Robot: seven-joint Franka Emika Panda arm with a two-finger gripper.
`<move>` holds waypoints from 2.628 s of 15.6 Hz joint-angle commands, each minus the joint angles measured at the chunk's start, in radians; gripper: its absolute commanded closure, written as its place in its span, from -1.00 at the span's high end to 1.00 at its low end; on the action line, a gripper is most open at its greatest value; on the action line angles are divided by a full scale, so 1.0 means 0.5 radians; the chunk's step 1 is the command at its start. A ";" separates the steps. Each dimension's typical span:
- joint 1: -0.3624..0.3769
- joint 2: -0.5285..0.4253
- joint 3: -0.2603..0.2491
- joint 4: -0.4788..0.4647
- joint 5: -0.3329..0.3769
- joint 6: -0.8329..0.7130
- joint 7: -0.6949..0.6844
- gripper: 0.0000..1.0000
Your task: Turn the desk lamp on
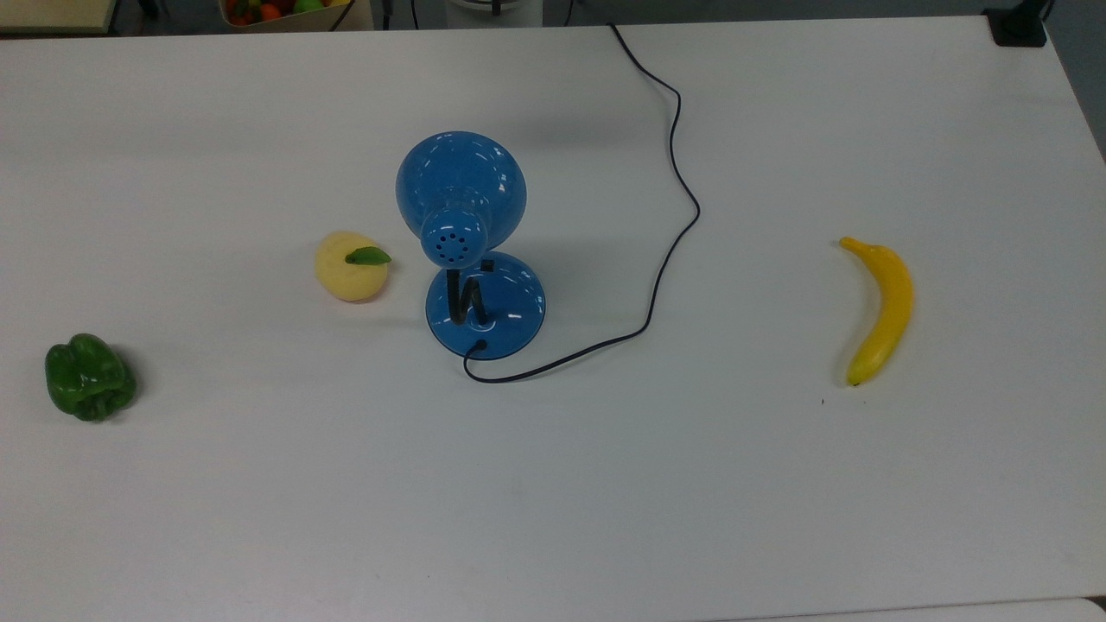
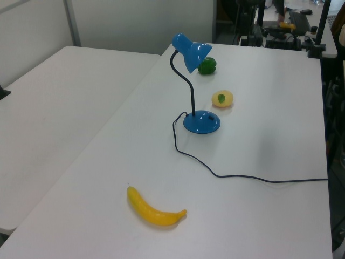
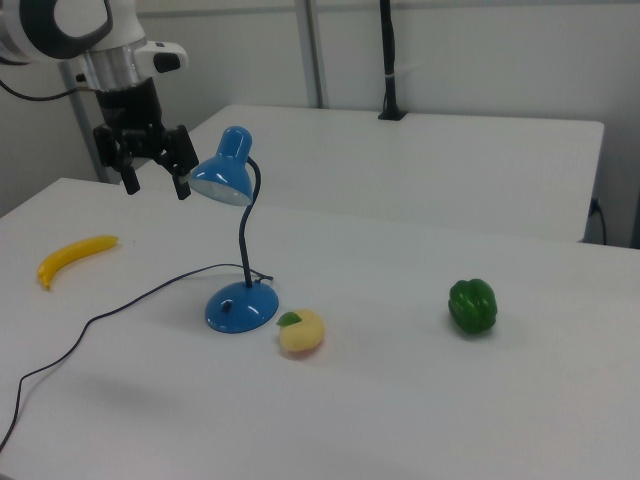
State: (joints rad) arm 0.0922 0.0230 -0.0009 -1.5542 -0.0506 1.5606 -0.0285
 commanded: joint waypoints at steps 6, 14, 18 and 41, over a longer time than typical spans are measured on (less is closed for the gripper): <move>-0.013 -0.034 -0.008 -0.012 -0.022 -0.078 0.032 1.00; -0.013 -0.031 -0.007 -0.015 -0.022 -0.084 0.032 1.00; -0.016 -0.034 -0.007 -0.015 -0.022 -0.084 0.032 1.00; 0.040 -0.144 0.017 -1.192 -0.018 1.301 0.256 -1.00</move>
State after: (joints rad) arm 0.0973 -0.0388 0.0035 -2.0276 -0.0541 2.0385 0.0464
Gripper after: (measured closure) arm 0.991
